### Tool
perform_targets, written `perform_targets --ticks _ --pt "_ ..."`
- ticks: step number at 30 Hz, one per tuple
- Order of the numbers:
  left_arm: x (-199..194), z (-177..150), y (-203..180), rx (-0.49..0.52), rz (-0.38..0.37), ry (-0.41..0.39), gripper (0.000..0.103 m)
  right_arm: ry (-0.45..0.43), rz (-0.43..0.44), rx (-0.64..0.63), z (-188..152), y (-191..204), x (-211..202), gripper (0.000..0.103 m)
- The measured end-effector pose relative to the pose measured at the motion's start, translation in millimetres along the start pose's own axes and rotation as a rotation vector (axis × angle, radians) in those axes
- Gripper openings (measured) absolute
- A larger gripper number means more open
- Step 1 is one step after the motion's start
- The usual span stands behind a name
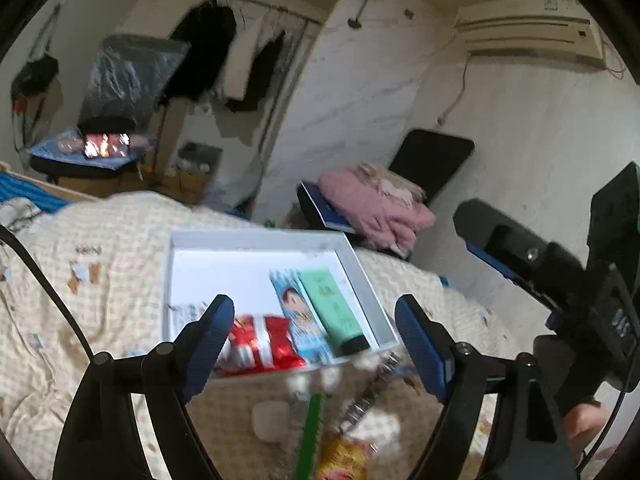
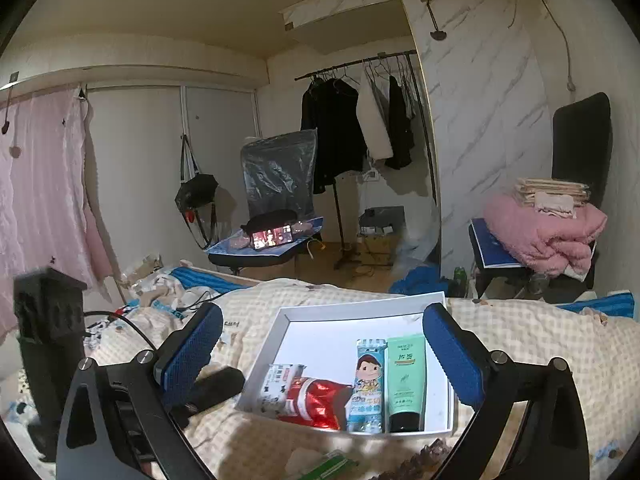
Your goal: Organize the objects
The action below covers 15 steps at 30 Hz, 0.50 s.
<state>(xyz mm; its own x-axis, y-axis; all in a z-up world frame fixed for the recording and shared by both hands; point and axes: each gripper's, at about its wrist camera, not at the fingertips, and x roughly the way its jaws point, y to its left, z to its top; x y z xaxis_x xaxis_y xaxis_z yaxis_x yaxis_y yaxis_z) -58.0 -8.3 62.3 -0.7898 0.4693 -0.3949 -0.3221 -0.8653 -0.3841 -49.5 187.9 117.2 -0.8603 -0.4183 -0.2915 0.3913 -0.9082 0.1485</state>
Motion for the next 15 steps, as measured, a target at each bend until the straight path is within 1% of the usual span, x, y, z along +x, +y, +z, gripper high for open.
perform_targets --ticks 2,4,7,8,12,14,15 --pt "0 0 -6 0.011 -0.021 0.033 0.085 0.022 0.013 0.018 1 -1 0 0.101" --pt "-3 -1 -13 0.039 -0.014 0.04 0.085 0.059 0.001 0.009 1 1 0 0.101" --pt "-1 -3 -21 0.058 0.055 0.068 0.085 0.074 -0.033 -0.014 0 0 -2 0.101" --pt "0 -3 -21 0.056 0.065 0.084 0.085 0.08 -0.036 -0.014 0 -2 -3 0.101" --pt "11 -14 -14 -0.013 0.039 0.175 0.085 0.113 -0.041 0.023 -3 -11 -8 0.101" --pt "16 -20 -9 -0.05 0.061 0.203 0.085 0.144 -0.082 0.031 -7 -16 -9 0.101" --pt "18 -23 -7 -0.056 0.09 0.204 0.085 0.154 -0.103 0.029 -10 -18 -11 0.101"
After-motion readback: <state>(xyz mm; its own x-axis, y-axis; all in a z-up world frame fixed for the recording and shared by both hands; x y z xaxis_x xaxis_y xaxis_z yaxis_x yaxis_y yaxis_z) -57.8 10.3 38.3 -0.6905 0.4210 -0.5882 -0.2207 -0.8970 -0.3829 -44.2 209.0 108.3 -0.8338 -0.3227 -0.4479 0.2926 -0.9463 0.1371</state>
